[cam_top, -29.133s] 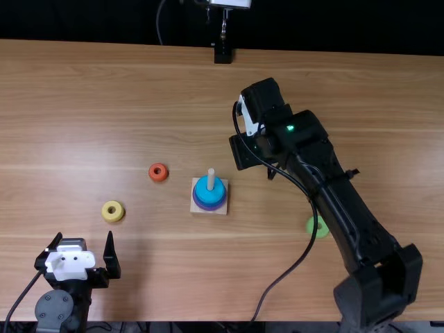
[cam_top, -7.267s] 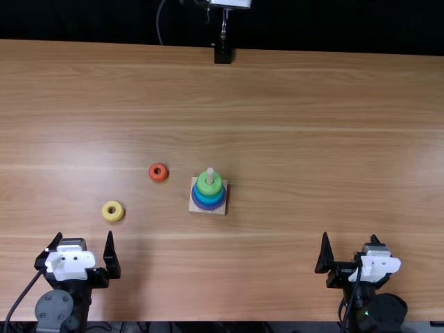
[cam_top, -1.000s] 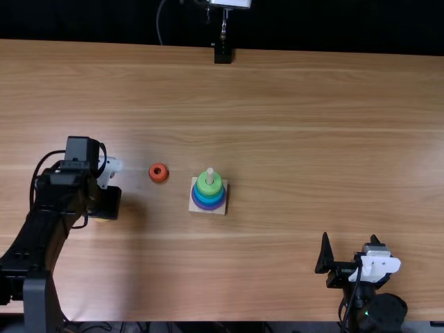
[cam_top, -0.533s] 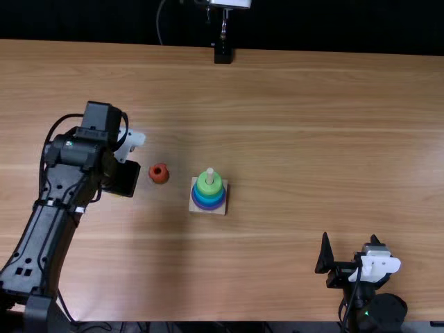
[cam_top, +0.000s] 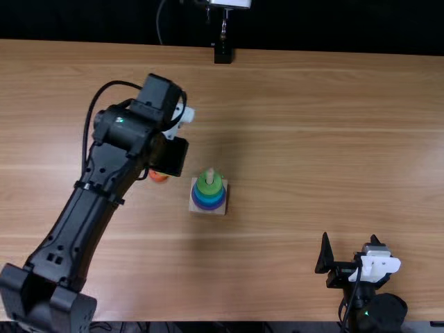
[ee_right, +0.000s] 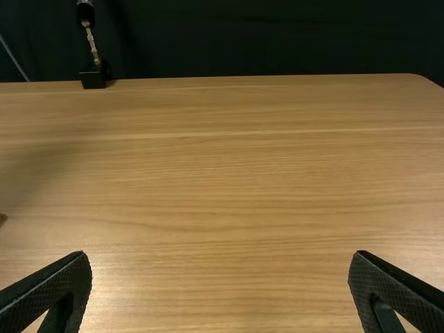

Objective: Build the Hanoi tower: stack the rings onto the peg from bottom to top in this color order: purple, dark blue, light blue, dark green, light green, yellow, orange.

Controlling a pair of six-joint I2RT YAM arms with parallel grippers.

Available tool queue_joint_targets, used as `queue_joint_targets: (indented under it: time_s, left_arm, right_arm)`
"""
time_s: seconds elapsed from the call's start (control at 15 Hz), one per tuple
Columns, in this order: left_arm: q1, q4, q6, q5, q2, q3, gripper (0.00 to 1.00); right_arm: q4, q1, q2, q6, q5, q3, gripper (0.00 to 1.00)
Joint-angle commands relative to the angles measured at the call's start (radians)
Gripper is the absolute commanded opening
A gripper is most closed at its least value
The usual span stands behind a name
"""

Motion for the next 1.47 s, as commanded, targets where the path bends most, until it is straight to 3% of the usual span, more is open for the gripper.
queue_joint_targets:
  time_s: [0.0,0.13,0.33,0.67,1.4]
  left_arm:
    - [-0.033,-0.025,-0.052,0.011,0.026,0.082,0.00]
    - [-0.058,-0.049,-0.057,0.013,0.046,0.140,0.00]
    - [-0.108,-0.060,-0.124,0.011,0.072,0.183,0.00]
    - [-0.174,-0.060,-0.171,0.011,0.107,0.216,0.00]
    - [-0.219,-0.058,-0.182,0.013,0.155,0.228,0.00]
  right_arm:
    - [-0.073,-0.008,-0.013,-0.002,0.002,-0.077,1.00]
    - [-0.073,-0.008,-0.013,-0.002,0.002,-0.077,1.00]
    - [-0.073,-0.008,-0.013,-0.002,0.002,-0.077,1.00]
    - [-0.073,-0.008,-0.013,-0.002,0.002,-0.077,1.00]
    - [-0.075,-0.008,-0.013,-0.002,0.002,-0.077,1.00]
